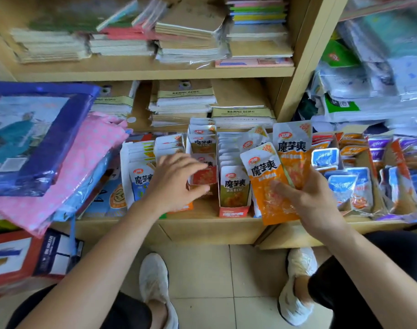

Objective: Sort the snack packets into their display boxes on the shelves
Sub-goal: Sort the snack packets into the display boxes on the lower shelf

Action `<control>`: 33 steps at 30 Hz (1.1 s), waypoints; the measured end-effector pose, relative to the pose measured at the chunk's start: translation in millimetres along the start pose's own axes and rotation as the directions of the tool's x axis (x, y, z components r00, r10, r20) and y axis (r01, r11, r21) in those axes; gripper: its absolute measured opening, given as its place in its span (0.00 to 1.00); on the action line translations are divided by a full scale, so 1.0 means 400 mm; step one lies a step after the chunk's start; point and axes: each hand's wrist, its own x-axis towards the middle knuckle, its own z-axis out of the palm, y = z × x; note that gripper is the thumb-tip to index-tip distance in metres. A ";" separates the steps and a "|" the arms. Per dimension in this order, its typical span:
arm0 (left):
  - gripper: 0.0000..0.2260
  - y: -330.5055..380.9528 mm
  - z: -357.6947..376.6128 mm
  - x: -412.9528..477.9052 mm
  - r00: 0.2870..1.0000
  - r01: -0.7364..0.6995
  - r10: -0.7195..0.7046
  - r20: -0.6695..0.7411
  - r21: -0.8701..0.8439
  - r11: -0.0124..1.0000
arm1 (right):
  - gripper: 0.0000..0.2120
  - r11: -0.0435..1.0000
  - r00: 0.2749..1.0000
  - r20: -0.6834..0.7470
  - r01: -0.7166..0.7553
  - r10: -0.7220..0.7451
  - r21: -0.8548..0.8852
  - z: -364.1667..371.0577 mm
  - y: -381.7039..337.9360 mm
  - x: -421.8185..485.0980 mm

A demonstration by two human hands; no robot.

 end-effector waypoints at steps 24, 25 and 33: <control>0.20 0.233 0.032 -0.235 0.777 0.266 -0.609 0.160 -0.960 0.087 | 0.21 1.000 0.997 0.070 0.029 -0.029 0.001 0.205 0.065 -0.108; 0.21 0.219 0.034 -0.243 0.767 0.269 -0.624 0.150 -0.958 0.100 | 0.21 1.000 0.996 0.080 0.027 -0.026 -0.002 0.218 0.071 -0.113; 0.10 0.124 -0.013 -0.277 0.686 0.307 -0.691 0.227 -0.952 -0.009 | 0.18 1.000 0.991 0.129 0.018 -0.016 -0.009 0.269 0.066 -0.105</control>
